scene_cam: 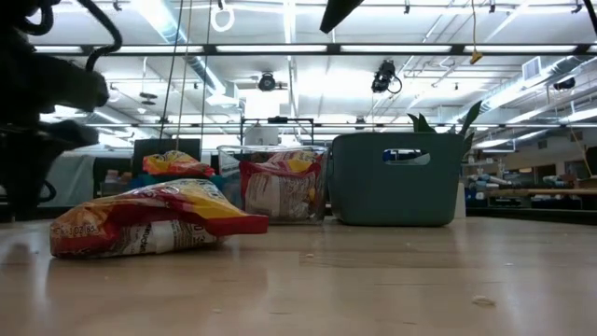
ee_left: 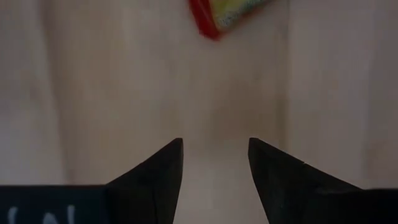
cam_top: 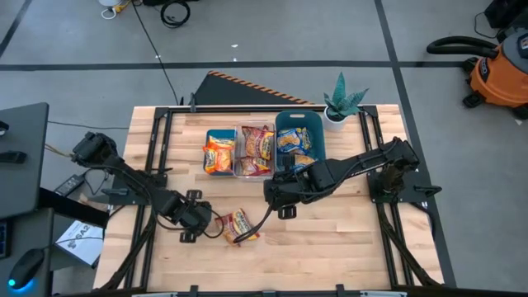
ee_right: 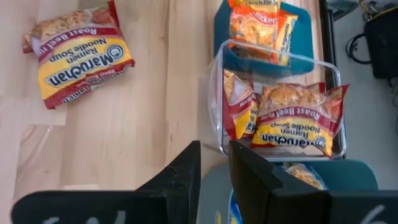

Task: Sort Maruchan noodles
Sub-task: Put the red noodle pack into the transparent bin

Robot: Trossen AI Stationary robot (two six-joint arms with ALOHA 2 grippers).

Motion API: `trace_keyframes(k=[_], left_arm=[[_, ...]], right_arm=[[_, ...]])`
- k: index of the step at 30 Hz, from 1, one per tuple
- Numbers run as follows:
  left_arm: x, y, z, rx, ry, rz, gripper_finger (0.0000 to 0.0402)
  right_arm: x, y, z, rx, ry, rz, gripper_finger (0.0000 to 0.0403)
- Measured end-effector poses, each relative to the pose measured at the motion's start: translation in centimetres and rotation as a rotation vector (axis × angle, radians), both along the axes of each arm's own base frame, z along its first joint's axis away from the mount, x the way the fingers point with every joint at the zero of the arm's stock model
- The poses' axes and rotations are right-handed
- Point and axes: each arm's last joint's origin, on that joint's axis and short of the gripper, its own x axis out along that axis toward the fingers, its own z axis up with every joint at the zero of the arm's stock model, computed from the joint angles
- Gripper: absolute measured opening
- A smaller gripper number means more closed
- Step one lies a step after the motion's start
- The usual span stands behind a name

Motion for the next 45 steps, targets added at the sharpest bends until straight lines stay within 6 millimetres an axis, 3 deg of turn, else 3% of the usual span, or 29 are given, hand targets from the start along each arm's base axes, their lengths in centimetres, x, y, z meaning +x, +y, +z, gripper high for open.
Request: trace_keyframes(k=[10,23,33,39,45], left_arm=[[1.2,-0.1,0.4,0.160,-0.206,-0.115,0.0187],[2.0,-0.6,0.7,0.107,-0.296,-0.133,0.0187],[1.4,-0.2,-0.7,0.098,-0.322,-0.129,0.0187],[2.0,-0.3,-0.7,0.081,-0.360,-0.121,0.0187],[2.4,-0.5,-2.2,0.117,-0.323,-0.153,0.0187]], right_arm=[[0.1,0.0,0.1,-0.003,-0.009,0.011,0.0089],[0.6,0.1,0.3,-0.007,-0.049,0.040,0.0089],[0.6,0.2,0.3,-0.007,-0.058,0.043,0.0089],[0.7,0.0,0.3,-0.006,-0.056,0.043,0.0089],[0.5,0.5,0.3,0.002,-0.055,0.049,0.0089]])
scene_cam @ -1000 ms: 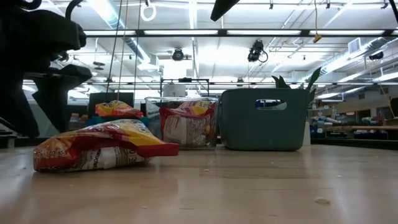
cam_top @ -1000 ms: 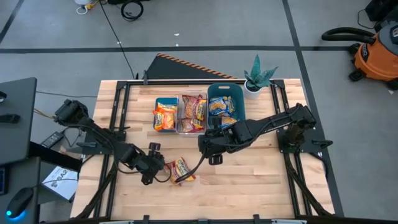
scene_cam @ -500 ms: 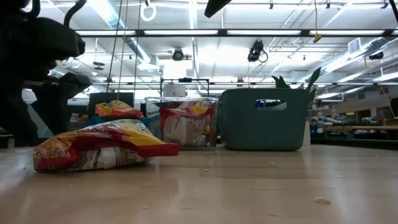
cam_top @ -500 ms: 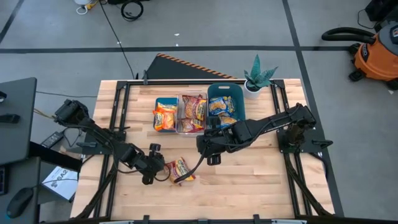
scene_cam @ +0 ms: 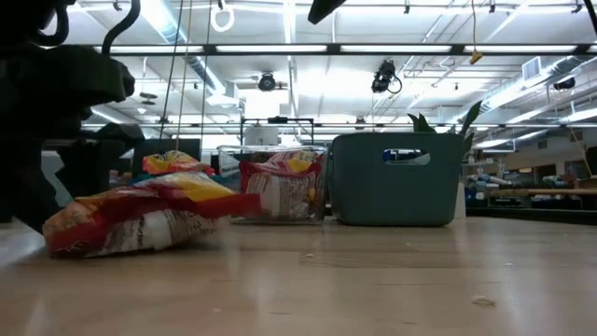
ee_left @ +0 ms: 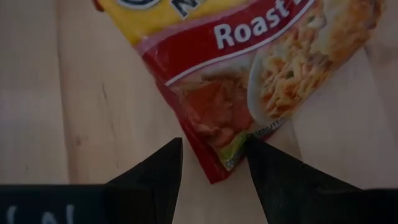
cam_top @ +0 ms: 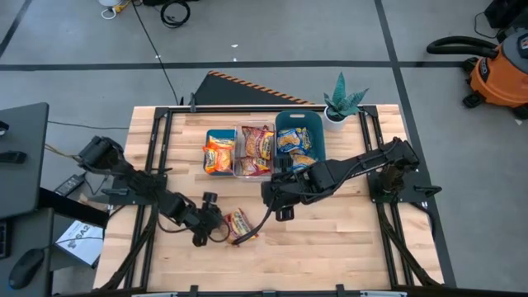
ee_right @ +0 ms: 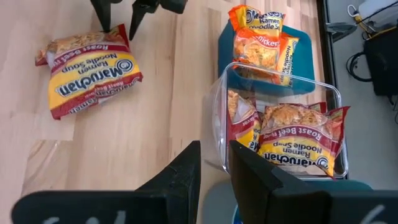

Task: Sort Maruchan noodles
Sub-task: Put the red noodle pack into the transparent bin

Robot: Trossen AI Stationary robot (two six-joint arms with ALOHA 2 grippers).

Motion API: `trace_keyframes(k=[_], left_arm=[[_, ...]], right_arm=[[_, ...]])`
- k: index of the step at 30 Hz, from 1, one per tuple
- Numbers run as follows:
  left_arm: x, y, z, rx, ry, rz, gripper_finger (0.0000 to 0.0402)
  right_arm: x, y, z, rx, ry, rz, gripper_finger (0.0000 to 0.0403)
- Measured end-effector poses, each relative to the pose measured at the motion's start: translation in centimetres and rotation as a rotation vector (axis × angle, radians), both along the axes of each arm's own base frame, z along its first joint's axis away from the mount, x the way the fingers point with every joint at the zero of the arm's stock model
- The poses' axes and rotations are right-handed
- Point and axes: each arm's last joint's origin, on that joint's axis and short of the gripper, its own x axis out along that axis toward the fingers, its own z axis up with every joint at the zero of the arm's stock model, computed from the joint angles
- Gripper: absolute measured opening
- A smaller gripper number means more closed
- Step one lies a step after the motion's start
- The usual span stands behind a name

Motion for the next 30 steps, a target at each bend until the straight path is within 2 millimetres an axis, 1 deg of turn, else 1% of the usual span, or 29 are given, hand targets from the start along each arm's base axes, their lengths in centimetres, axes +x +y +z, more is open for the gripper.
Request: trace_keyframes(k=[5,9,13,24,27,30], left_arm=[[0.3,-0.2,-0.3,0.002,-0.007,-0.007,0.0187],[0.3,-0.2,-0.3,-0.004,-0.008,-0.009,0.0172],[0.3,-0.2,-0.3,-0.008,-0.006,-0.012,0.0140],[0.2,-0.2,-0.1,0.020,0.004,-0.033,0.0030],[0.4,-0.2,0.4,0.043,0.038,-0.037,0.0014],[0.7,-0.3,1.2,0.061,0.064,-0.039,0.0011]], right_arm=[[-0.1,0.2,0.0,0.000,-0.001,0.004,0.0089],[-0.1,0.2,0.0,-0.003,-0.002,0.002,0.0089],[-0.1,0.2,0.0,-0.003,-0.002,0.002,0.0089],[-0.7,0.3,-0.1,-0.022,0.045,-0.009,0.0089],[-0.8,0.3,-0.2,-0.019,0.052,-0.017,0.0089],[-0.8,0.3,-0.2,-0.017,0.052,-0.023,0.0089]])
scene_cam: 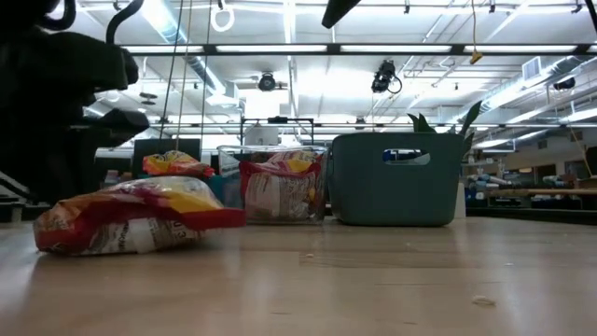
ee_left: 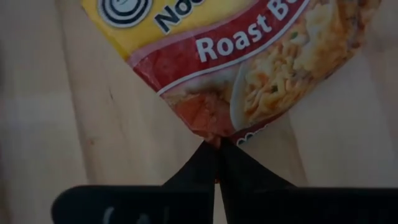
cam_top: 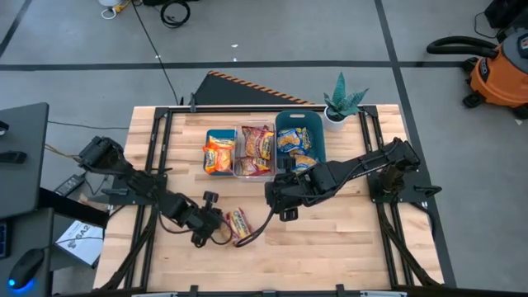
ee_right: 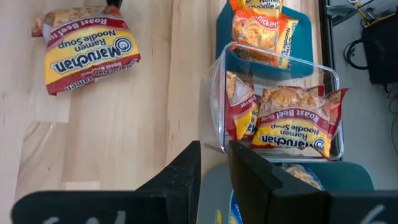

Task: Sort Maruchan noodles
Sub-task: Put the red noodle pack into the transparent bin

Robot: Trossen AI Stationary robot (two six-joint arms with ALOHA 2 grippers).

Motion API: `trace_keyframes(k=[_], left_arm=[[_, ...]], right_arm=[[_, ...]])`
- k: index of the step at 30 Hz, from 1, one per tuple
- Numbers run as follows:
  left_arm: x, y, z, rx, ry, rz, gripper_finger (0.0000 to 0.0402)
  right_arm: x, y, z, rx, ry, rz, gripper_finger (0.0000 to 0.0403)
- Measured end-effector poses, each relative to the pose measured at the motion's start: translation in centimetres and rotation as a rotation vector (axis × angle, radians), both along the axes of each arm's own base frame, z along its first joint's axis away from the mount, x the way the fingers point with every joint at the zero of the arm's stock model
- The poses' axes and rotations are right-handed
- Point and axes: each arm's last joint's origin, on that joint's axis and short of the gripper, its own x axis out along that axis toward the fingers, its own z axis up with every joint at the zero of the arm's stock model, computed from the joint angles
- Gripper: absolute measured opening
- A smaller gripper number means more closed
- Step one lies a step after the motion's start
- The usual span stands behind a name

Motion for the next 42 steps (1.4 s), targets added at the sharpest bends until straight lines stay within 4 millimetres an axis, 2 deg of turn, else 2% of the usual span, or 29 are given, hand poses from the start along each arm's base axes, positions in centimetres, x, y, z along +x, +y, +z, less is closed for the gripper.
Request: trace_keyframes(k=[12,19,24,32,36,42], left_arm=[[1.1,0.1,2.4,0.074,0.060,-0.009,0.0014],[1.6,0.7,4.3,0.137,0.092,-0.007,0.0014],[1.9,1.0,6.4,0.172,0.012,-0.022,0.0014],[1.5,2.1,9.0,0.180,-0.111,-0.006,0.0014],[2.2,2.8,10.1,0.166,-0.216,0.014,0.0014],[4.2,4.7,11.2,0.238,-0.375,0.095,0.0014]], right_arm=[[-0.2,0.1,0.0,-0.005,0.006,0.003,0.0089],[-1.6,0.2,1.8,-0.075,0.021,-0.079,0.0089],[-2.5,0.3,3.1,-0.088,-0.004,-0.156,0.0089],[-2.9,0.5,3.1,-0.078,0.005,-0.192,0.0089],[-2.9,0.4,3.2,-0.079,-0.006,-0.207,0.0089],[-2.9,0.4,3.2,-0.090,-0.019,-0.215,0.0089]])
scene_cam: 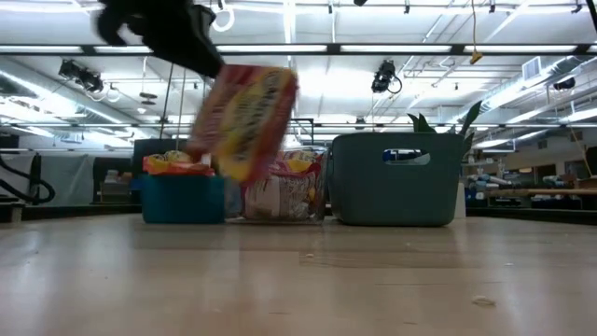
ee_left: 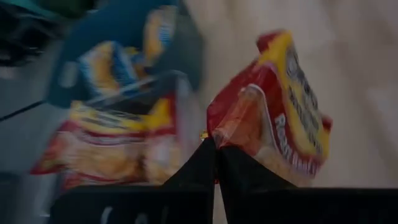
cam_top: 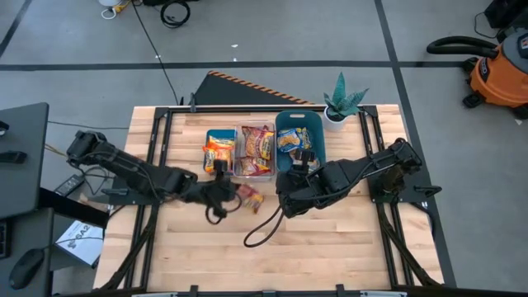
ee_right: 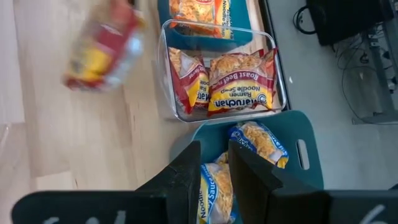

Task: Sort Maruchan noodles
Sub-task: Put the red noodle pack into the transparent bin

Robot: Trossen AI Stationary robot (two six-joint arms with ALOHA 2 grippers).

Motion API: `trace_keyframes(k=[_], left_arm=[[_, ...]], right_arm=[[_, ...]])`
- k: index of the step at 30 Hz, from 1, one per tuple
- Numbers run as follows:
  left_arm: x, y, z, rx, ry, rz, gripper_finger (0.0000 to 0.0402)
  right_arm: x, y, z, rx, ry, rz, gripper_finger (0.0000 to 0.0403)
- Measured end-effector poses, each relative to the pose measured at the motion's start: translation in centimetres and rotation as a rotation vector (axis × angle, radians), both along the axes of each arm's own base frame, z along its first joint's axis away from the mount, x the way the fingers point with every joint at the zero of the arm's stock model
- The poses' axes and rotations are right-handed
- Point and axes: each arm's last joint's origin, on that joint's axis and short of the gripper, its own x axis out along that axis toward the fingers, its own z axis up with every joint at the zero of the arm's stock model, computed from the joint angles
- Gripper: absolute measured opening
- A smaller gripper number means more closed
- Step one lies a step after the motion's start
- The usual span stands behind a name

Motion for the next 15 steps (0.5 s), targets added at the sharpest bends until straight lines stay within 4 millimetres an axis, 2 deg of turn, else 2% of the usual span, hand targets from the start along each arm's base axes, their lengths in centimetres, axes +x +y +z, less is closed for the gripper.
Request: trace_keyframes(k=[8,11,15], left_arm=[[1.9,3.6,2.0,0.086,-0.174,0.073,0.0014],[2.6,5.8,2.7,0.118,-0.233,0.117,0.0014],[3.1,9.6,2.9,0.050,-0.255,0.100,0.0014]], right_arm=[[0.0,0.0,0.0,-0.009,-0.019,-0.020,0.0089],[0.1,-0.1,0.0,-0.018,-0.028,-0.027,0.0089],[0.1,0.0,0.1,-0.009,-0.040,-0.037,0.0089]])
